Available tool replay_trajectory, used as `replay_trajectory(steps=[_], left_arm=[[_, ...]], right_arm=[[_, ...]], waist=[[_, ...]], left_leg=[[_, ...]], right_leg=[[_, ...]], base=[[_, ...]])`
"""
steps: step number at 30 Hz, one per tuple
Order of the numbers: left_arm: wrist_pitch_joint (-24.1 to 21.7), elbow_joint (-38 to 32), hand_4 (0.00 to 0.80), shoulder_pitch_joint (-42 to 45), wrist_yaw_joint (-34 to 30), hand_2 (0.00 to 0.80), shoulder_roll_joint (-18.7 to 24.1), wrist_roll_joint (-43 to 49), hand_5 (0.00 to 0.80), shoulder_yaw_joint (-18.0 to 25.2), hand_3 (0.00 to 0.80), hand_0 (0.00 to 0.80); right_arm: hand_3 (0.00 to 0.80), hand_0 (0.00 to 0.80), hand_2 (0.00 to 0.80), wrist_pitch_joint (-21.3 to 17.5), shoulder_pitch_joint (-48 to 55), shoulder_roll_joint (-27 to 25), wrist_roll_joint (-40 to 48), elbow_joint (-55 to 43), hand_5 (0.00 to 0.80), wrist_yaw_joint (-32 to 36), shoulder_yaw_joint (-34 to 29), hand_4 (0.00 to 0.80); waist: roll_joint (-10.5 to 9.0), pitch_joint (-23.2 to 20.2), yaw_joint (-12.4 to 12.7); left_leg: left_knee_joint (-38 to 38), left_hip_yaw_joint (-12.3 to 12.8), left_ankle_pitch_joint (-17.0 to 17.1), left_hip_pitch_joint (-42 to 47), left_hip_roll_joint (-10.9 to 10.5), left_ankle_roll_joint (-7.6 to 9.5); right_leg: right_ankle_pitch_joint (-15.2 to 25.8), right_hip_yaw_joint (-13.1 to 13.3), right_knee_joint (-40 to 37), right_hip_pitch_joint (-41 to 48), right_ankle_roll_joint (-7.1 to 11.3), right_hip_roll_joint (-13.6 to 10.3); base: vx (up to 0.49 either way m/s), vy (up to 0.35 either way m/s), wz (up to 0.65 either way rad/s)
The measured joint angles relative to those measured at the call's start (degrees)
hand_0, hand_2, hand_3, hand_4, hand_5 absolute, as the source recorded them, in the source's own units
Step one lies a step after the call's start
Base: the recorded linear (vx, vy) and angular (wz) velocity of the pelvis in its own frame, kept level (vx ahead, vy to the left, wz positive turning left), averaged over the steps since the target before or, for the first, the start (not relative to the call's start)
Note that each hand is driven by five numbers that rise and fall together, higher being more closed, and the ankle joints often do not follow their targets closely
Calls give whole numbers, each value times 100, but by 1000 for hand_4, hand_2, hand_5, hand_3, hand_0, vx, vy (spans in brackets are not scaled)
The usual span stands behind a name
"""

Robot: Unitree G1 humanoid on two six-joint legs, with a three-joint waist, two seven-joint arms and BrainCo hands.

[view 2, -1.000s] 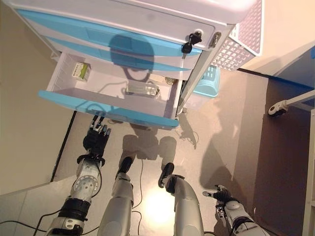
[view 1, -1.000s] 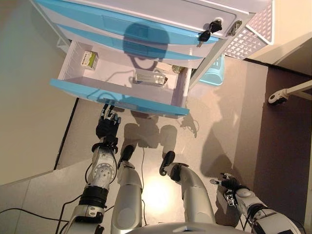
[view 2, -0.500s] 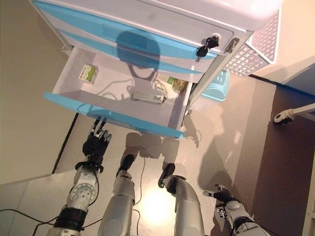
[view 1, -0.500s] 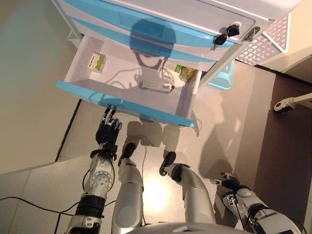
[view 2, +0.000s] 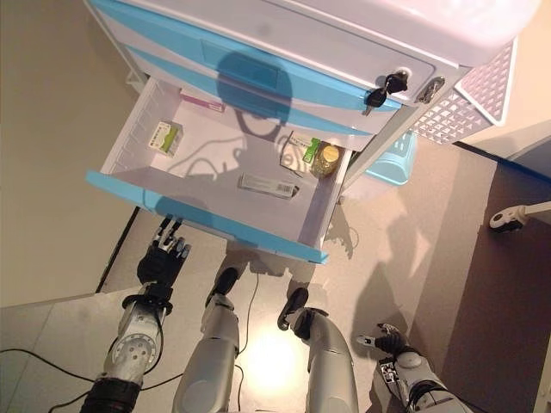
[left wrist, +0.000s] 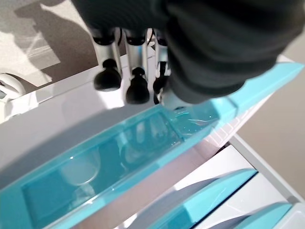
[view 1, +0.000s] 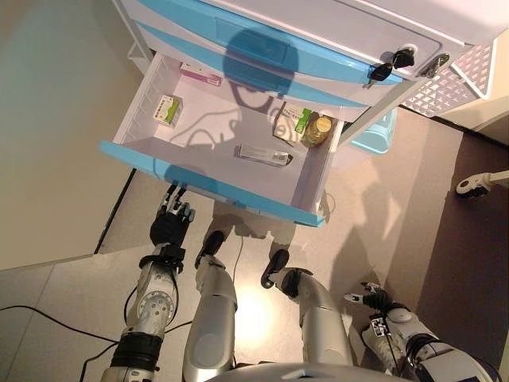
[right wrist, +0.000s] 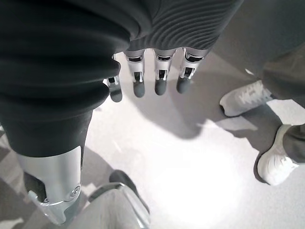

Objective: Open the drawer and pick up the medicine

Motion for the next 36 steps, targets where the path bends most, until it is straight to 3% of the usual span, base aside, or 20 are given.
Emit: replay_trajectory(steps=[3, 4, 5, 11, 16, 21, 23, 27, 31, 33, 34, 36], left_arm=[[64, -2, 800, 14, -71, 800, 132, -1, 800, -6, 800, 800], [87, -3, 198, 15, -74, 198, 194, -2, 198, -4, 198, 198], [87, -4, 0, 21, -81, 0, 217, -3, 0, 1, 0, 0], [74, -224, 0, 43, -152, 0, 525, -20, 0, 35, 0, 0], [49, -206, 0, 29, -65, 0, 460, 5, 0, 141, 0, 0], [-193, -180, 0, 59, 438, 0, 369, 410, 0, 691, 0, 0], [-288, 28, 0, 142, 653, 0, 354, 816, 0, 935, 0, 0], [-303, 956, 0, 282, 1009, 0, 269, 1475, 0, 1073, 0, 0], [-278, 2641, 0, 262, 1360, 0, 350, 2187, 0, 1211, 0, 0], [-272, 2972, 0, 289, 1471, 0, 346, 2419, 0, 1212, 0, 0], [-260, 3601, 0, 182, 1485, 0, 377, 2712, 0, 1183, 0, 0], [-132, 4334, 0, 211, 1505, 0, 422, 3017, 0, 1158, 0, 0]], right_arm=[[0, 0, 0, 2, -1, -15, -1, -15, 0, -6, -3, 0], [0, 0, 0, 2, -2, -18, -1, -18, 0, -6, -3, 0], [0, 0, 0, 2, -2, -18, -1, -18, 0, -5, -3, 0], [0, 0, 0, 2, -5, -18, -1, -34, 0, -6, -2, 0], [0, 0, 0, 6, 5, 2, 1, -18, 0, -25, -32, 0], [0, 0, 0, 28, 66, 9, 5, -27, 0, -60, -234, 0], [0, 0, 0, 42, 110, 16, 5, -29, 0, -64, -322, 0], [0, 0, 0, 75, 319, -8, 8, -19, 0, -102, -502, 0], [0, 0, 0, 76, 429, -24, 81, -42, 0, -135, -697, 0], [0, 0, 0, 76, 459, -52, 167, -69, 0, -166, -698, 0], [0, 0, 0, 78, 539, -61, 228, -80, 0, -184, -704, 0], [0, 0, 0, 65, 658, -73, 361, -265, 0, -196, -776, 0]], waist=[[-22, 13, 47], [-22, 13, 99], [-22, 13, 124], [-24, 14, 251], [-24, 10, 227], [-21, -54, 167], [6, -233, 119], [196, -783, -19], [393, -1367, -297], [456, -1493, -426], [482, -1594, -564], [494, -1847, -559]], left_leg=[[5, -4, -12, -3, 3, 21], [4, -2, -12, -3, 0, 20], [-1, -2, -11, -7, 0, 20], [21, -12, -10, -20, -24, 17], [73, 6, 27, 27, -62, -47], [-28, 55, 7, 316, -56, -12], [-187, 194, 25, 525, -31, 11], [-517, 536, 84, 1138, 0, 34], [-958, 1054, 66, 1861, 25, 301], [-1072, 1159, 66, 2032, 12, 378], [-1236, 1291, 86, 2287, 9, 446], [-1507, 1582, 103, 2581, 35, 524]], right_leg=[[-6, -10, -3, 4, 1, 1], [-6, -10, -5, 7, 1, 0], [-7, -14, -5, 7, 2, 0], [-7, -34, -18, 47, 3, -19], [6, -46, -32, 136, 22, -59], [59, -14, -240, 450, 109, -73], [140, 97, -430, 615, 185, -56], [408, 371, -1041, 1190, 393, 34], [782, 752, -1916, 1841, 631, 103], [978, 816, -2271, 2095, 674, 123], [1189, 892, -2674, 2368, 726, 155], [1460, 1105, -3190, 2656, 782, 205]], base=[[29, -16, 1], [0, 0, 0], [0, 15, 3], [7, 18, 5], [-19, 79, 5], [71, 73, -3], [121, 115, -27], [149, 140, -36], [175, 121, -51], [191, 124, -40], [160, 102, -43], [149, 91, -64]])
